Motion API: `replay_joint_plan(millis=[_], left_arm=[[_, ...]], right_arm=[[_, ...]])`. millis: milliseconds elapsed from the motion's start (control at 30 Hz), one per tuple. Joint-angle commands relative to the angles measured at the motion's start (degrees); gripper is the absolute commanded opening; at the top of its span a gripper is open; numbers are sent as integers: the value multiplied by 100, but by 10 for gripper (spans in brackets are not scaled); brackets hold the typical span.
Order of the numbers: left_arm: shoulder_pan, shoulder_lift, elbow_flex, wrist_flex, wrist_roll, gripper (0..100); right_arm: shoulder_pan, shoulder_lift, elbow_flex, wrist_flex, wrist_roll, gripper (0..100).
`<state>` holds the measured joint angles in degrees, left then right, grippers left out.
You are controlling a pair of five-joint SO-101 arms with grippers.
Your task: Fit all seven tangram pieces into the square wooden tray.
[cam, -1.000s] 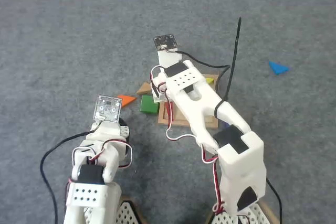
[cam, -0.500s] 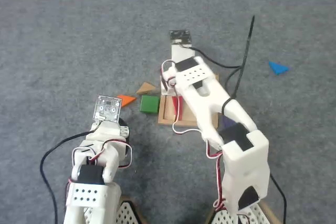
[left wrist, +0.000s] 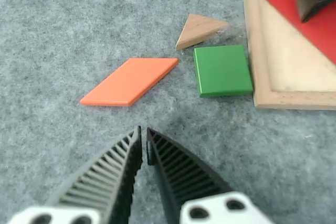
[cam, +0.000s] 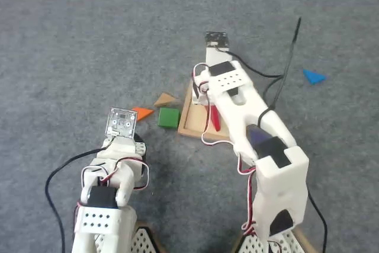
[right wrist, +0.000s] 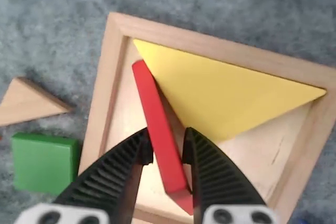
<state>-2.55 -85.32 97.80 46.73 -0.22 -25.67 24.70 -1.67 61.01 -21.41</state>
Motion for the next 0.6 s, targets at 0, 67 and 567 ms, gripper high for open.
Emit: replay_joint_plan(millis=[0,67,567], left_arm=[[-18,-70,-101,0,35,14],[-18,-70,-101,0,35,14],[-18,-70,-101,0,35,14]], right_arm=[[207,-488,-325,180,-62,98],[145,-488,-334,242,-79,98],[-295,-426,-985,426,-835,6]])
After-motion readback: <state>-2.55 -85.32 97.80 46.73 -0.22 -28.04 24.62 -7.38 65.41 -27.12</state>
